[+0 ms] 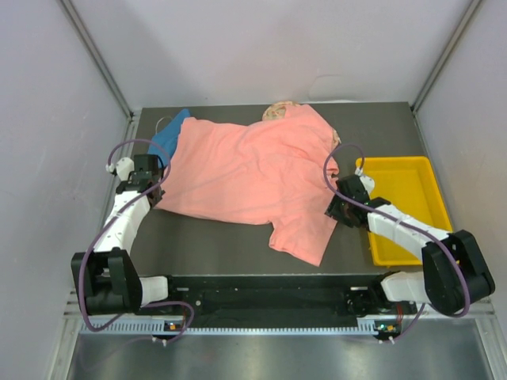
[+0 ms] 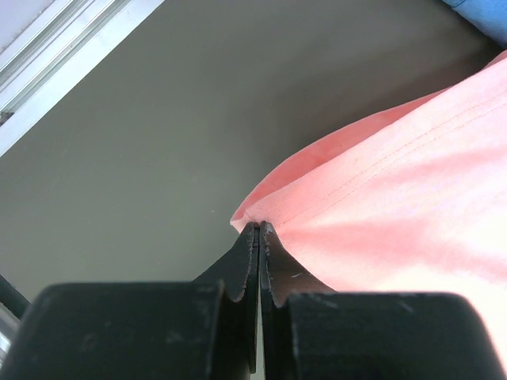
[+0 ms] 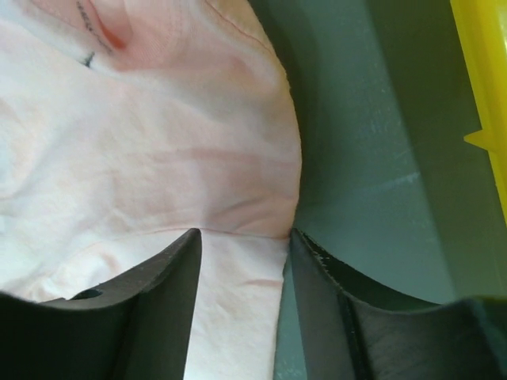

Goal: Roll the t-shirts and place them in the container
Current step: Flatten out the T-shirt at the center of the board.

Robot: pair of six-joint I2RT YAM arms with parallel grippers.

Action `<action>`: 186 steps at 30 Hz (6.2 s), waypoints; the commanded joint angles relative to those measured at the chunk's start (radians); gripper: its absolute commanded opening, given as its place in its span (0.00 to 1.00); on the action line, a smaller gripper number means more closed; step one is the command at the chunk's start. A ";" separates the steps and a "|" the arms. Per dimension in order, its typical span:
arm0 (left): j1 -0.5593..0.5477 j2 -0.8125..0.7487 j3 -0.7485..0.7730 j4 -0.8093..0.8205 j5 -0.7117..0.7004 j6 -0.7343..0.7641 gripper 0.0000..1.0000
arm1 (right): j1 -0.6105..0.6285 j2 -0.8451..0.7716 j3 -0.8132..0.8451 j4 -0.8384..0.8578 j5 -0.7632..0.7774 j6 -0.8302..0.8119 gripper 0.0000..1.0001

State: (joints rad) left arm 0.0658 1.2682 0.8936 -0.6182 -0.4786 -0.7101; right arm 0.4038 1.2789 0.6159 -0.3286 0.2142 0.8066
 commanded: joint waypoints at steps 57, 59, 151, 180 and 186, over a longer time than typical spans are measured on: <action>-0.001 -0.297 0.500 -0.112 0.592 -0.109 0.00 | -0.108 -0.274 1.238 -0.589 -0.059 -0.244 0.00; -0.036 -0.373 0.236 -0.034 0.693 -0.124 0.00 | -0.108 -0.297 1.148 -0.566 -0.059 -0.244 0.00; -1.078 -0.274 0.655 -0.035 -0.656 0.103 0.00 | -0.109 -0.292 1.368 -0.514 0.152 -0.195 0.00; -0.401 0.247 1.241 0.149 -0.078 0.341 0.00 | -0.161 -0.003 1.320 -0.262 0.028 -0.072 0.00; -0.112 0.528 1.570 0.156 0.256 0.120 0.00 | -0.191 0.192 1.528 -0.198 -0.039 -0.047 0.00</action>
State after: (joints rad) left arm -0.1768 1.7226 2.2627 -0.4538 -0.5495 -0.3672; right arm 0.2398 1.4239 1.9751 -0.6777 0.2310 0.7357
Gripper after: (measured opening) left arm 0.009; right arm 0.014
